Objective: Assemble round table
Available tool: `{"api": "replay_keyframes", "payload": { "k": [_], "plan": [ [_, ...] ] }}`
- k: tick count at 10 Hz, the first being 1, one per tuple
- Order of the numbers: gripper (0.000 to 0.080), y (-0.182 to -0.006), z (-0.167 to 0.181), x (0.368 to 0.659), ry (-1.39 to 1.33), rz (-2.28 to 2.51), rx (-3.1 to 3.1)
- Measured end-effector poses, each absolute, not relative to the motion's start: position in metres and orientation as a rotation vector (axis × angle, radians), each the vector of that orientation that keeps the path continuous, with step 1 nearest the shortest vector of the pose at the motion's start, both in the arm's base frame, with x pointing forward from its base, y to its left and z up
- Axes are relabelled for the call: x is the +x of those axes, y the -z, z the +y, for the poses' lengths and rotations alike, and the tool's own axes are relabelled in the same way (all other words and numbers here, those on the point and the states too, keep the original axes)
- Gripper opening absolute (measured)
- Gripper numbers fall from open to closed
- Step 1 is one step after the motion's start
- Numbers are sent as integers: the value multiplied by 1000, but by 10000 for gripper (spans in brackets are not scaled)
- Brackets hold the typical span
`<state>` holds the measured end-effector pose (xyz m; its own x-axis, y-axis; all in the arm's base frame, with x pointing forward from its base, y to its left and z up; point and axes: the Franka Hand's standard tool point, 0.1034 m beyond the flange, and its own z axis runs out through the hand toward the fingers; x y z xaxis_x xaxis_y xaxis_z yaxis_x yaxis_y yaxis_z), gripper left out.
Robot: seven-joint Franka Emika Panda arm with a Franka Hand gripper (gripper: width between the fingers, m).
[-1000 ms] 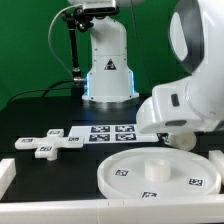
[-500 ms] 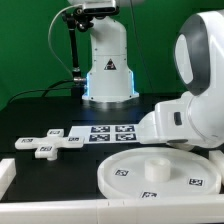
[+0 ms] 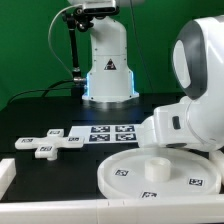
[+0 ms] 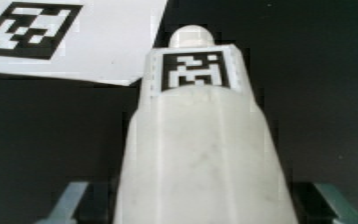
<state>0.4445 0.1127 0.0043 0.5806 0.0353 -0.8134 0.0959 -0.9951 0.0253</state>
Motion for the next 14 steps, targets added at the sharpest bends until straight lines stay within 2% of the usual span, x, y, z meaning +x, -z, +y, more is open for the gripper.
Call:
{"api": "replay_keyframes", "payload": {
  "k": [3, 5, 7, 8, 12, 13, 14],
  "plan": [
    [406, -8, 112, 447, 1403, 129, 2742],
    [406, -34, 106, 456, 1404, 212, 2777],
    [407, -70, 95, 471, 1396, 359, 2834],
    [407, -79, 91, 477, 1376, 369, 2856],
    [409, -71, 92, 483, 1304, 380, 2891],
    [409, -66, 89, 498, 1149, 422, 2967],
    [409, -82, 83, 502, 1069, 417, 3000]
  ]
}}
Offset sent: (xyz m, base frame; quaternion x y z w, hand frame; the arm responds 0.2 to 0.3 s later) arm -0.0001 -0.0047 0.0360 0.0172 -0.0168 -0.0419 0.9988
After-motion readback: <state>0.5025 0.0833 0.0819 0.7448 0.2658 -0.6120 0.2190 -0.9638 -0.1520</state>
